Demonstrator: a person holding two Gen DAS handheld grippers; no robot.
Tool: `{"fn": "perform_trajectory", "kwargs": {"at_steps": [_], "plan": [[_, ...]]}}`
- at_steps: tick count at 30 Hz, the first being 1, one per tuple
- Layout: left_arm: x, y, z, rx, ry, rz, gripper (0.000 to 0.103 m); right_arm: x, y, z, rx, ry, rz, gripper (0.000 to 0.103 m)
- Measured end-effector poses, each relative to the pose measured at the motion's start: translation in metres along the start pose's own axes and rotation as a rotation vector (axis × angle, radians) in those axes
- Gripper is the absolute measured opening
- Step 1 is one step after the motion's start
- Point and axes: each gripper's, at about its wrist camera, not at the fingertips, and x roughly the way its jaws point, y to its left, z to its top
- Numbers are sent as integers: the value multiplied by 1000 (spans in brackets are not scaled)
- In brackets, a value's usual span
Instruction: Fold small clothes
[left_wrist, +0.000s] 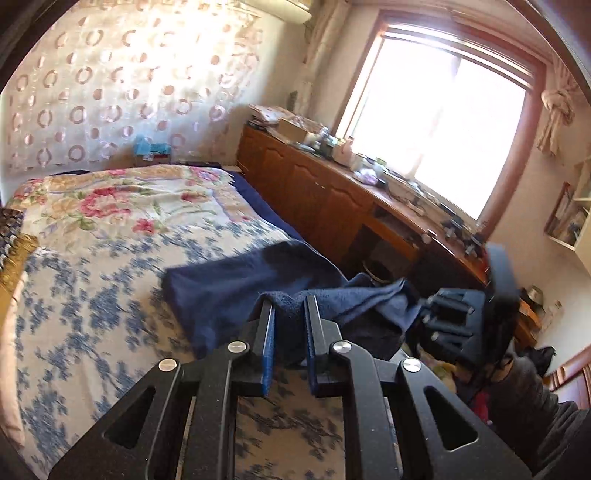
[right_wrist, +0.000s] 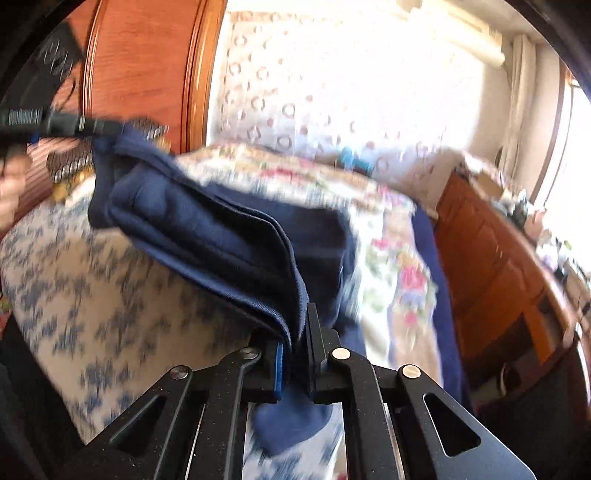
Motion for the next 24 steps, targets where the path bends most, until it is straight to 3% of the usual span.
{"fn": "perform_trajectory", "kwargs": {"at_steps": [4,8,10,11,13,15,20,22,24], "plan": [[13,24,15,-20,8,47,15,22,-8,49,-38,-54,-15,8],[35,49,23,-25,47,92,19,68,-13,87,-56,-46,12,9],[45,60,24,-28,64,104,28,93,-16,97,-56,-26,23,9],[47,63,24,-24,61,115,42,106,-18,100,-52,-11,32,9],[51,70,25,-11,49,137,51,124,-30,103,-30,20,52,9],[54,76,26,-9,53,132,68,142,-40,107,-3,41,73,9],[75,86,18,5,118,131,73,160,-60,124,78,59,95,28],[85,88,13,5,149,143,73,166,-71,129,150,52,111,48],[96,92,8,3,177,151,73,160,-89,117,237,49,108,54]]}}
